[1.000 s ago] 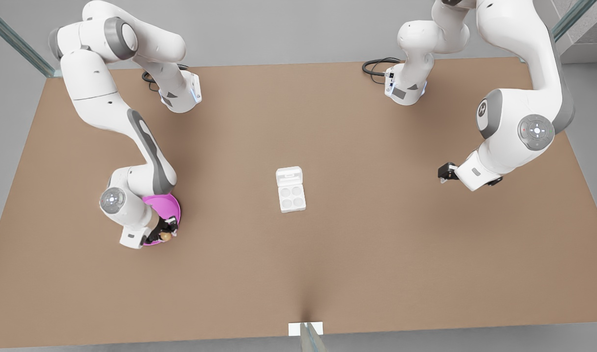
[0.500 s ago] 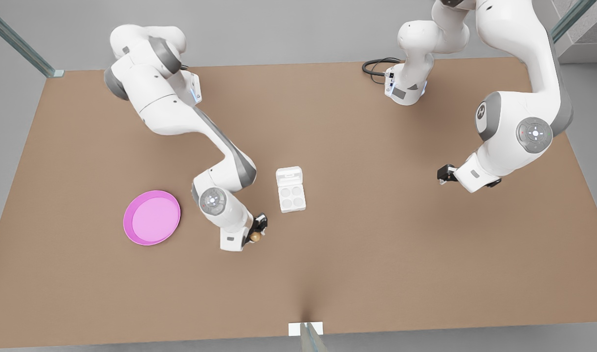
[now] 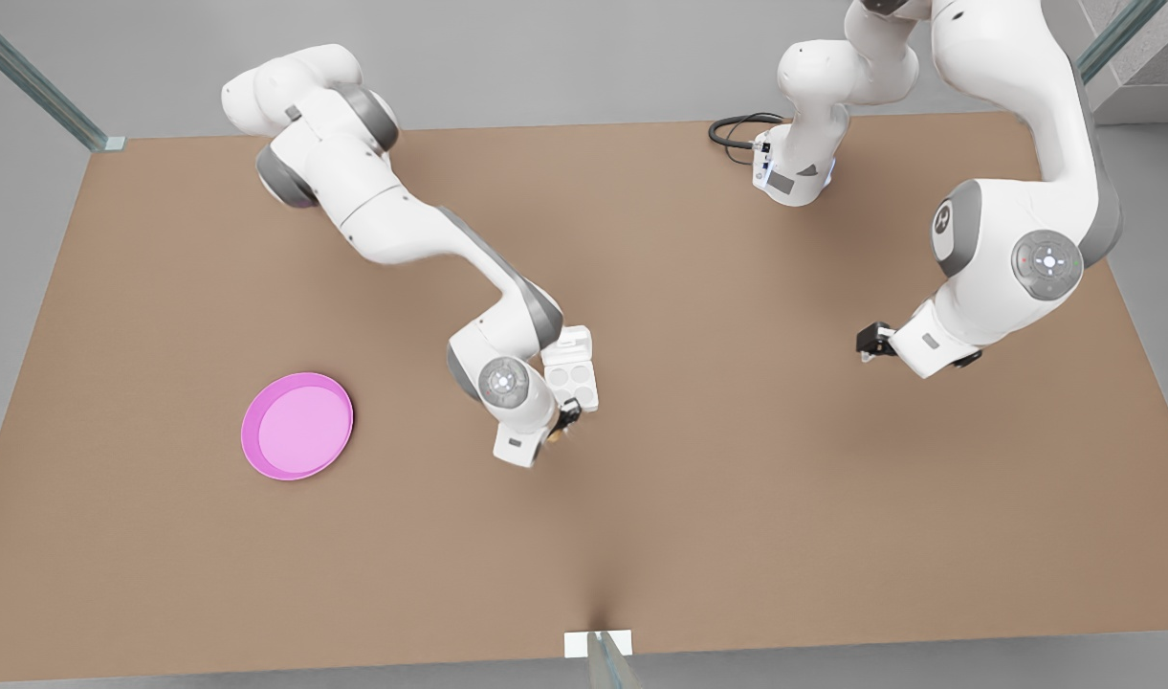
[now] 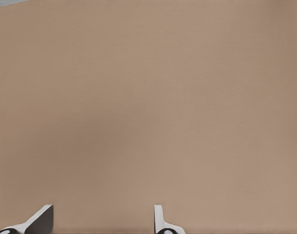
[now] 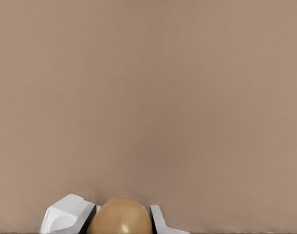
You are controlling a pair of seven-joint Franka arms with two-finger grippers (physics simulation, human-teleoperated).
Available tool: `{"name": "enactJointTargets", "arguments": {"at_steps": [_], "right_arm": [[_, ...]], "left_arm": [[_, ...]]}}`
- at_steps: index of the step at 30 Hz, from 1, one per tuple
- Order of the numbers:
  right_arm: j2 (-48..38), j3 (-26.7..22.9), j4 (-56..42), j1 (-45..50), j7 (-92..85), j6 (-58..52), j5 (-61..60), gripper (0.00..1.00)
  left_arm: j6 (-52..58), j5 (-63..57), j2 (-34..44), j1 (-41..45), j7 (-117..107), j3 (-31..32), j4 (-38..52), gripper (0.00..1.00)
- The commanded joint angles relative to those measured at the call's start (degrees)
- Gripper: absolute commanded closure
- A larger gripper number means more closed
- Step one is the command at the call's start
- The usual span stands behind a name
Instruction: Pack egg into the box and close the box lid
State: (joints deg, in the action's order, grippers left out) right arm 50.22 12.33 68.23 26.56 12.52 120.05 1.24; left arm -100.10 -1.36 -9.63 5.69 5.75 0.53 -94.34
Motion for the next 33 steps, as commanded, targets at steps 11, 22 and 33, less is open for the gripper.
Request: {"name": "enactJointTargets", "arguments": {"at_steps": [11,22,33], "right_arm": [[-5.39,0.50,8.15,2.01,21.22,0.10,0.52,0.58],[-8.91,0.85,15.00,3.85,25.88,2.21,1.22,0.58],[-10.93,0.85,18.96,5.09,27.91,4.76,1.22,0.56]], "left_arm": [[0.17,-0.04,-0.39,-0.07,-0.21,0.00,0.04,0.00],[0.17,-0.04,-0.56,0.02,-0.21,0.00,0.04,0.00],[0.08,-0.04,-0.91,0.11,-0.21,0.00,0.04,0.00]]}}
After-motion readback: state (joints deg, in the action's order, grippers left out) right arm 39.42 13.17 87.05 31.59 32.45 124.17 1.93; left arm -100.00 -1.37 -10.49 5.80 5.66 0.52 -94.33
